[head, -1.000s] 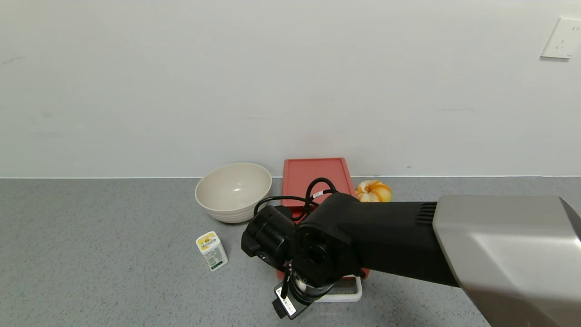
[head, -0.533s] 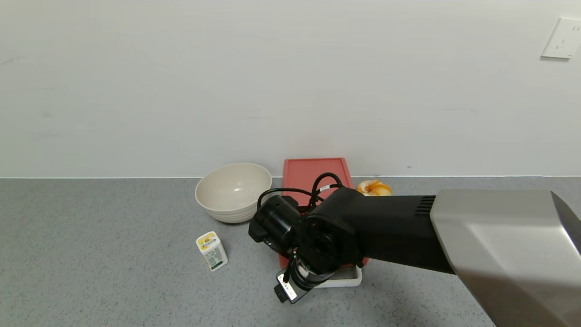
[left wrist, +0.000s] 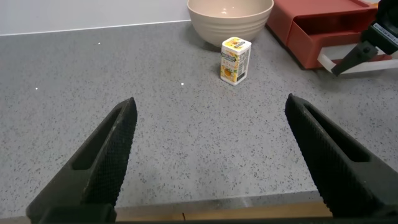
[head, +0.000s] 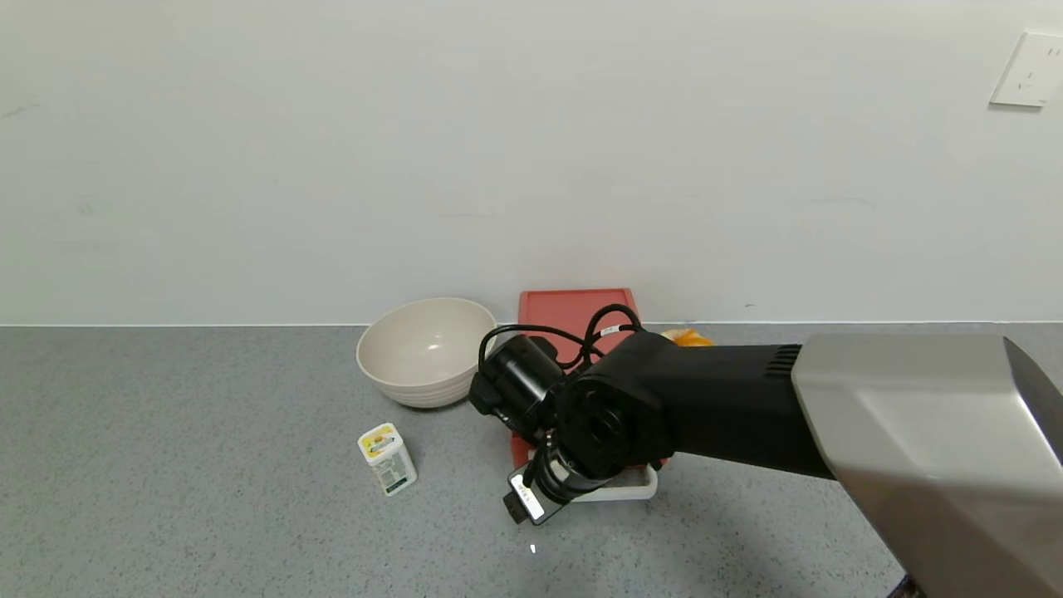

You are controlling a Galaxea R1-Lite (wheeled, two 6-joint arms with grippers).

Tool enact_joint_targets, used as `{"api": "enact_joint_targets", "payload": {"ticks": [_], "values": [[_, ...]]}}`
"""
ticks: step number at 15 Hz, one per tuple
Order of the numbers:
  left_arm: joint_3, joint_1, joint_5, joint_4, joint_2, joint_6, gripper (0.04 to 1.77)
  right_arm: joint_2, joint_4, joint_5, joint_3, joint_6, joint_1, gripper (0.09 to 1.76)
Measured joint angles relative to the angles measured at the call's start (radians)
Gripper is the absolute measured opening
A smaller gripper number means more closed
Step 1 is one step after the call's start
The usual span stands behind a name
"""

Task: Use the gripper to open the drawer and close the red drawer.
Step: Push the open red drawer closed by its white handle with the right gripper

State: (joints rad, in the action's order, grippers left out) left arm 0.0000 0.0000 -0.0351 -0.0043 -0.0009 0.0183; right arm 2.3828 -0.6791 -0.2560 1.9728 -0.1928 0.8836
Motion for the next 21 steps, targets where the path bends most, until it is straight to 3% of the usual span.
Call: {"api": "enact_joint_targets", "payload": {"ticks": [21], "values": [[0.0,0.0,0.0,0.0,0.0,0.0,1.72,0.045,0.277,0.0,0.004,0.089,-0.12,1.71]]}}
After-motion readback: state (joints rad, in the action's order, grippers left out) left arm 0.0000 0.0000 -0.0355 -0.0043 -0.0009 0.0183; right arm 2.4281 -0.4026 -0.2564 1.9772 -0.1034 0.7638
